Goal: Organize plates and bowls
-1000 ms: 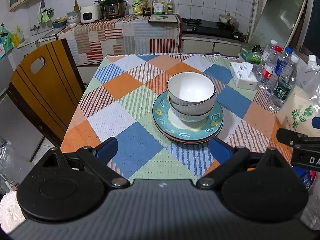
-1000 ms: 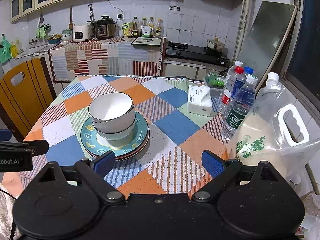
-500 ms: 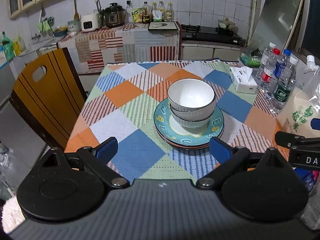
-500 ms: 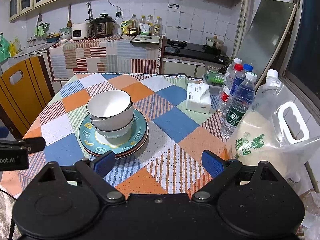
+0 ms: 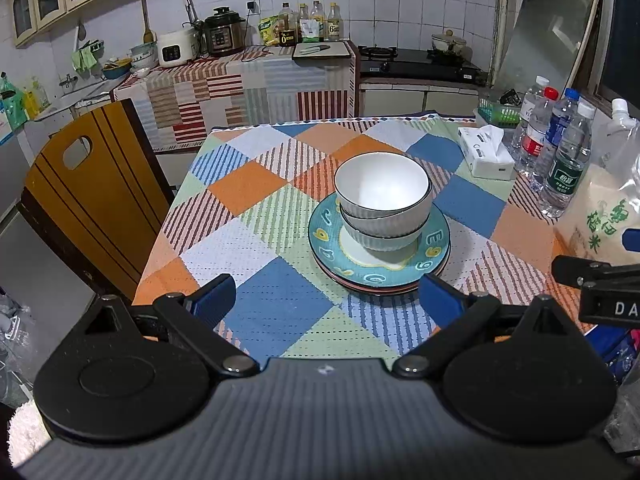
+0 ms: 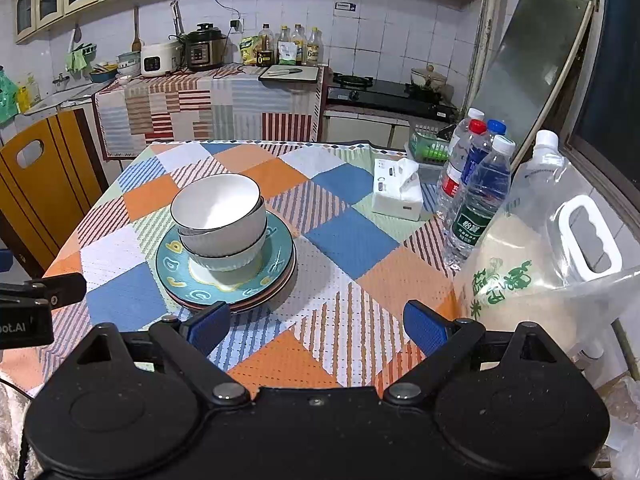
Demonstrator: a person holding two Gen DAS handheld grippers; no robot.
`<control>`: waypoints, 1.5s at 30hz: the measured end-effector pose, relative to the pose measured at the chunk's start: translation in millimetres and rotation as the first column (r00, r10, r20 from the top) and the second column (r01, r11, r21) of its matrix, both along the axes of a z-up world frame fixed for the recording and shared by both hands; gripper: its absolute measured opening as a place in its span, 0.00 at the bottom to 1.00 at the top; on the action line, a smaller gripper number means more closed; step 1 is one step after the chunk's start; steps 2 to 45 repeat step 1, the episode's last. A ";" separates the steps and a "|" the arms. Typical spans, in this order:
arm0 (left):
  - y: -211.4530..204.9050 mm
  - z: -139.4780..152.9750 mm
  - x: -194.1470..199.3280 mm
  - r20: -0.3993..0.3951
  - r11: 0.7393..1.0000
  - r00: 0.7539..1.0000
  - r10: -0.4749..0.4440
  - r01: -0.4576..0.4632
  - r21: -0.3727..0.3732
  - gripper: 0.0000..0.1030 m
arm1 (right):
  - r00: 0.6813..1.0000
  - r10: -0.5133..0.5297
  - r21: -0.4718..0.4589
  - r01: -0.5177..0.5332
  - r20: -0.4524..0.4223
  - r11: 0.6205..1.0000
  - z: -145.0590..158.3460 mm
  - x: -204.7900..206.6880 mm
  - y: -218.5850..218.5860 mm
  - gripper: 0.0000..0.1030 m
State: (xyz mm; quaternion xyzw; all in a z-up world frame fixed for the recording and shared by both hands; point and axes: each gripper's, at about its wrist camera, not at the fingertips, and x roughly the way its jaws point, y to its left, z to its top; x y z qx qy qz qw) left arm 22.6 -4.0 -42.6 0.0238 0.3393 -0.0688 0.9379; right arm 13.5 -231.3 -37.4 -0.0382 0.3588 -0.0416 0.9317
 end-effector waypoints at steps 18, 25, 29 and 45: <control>0.2 0.1 0.2 0.001 1.000 1.000 0.001 -0.001 0.000 0.96 | 1.000 -0.001 0.000 0.001 0.000 1.000 -0.2 -0.1 -0.3 0.93; 0.2 0.1 0.2 0.001 1.000 1.000 0.001 -0.001 0.000 0.96 | 1.000 -0.001 0.000 0.001 0.000 1.000 -0.2 -0.1 -0.3 0.93; 0.2 0.1 0.2 0.001 1.000 1.000 0.001 -0.001 0.000 0.96 | 1.000 -0.001 0.000 0.001 0.000 1.000 -0.2 -0.1 -0.3 0.93; 0.2 0.1 0.2 0.001 1.000 1.000 0.001 -0.001 0.000 0.96 | 1.000 -0.001 0.000 0.001 0.000 1.000 -0.2 -0.1 -0.3 0.93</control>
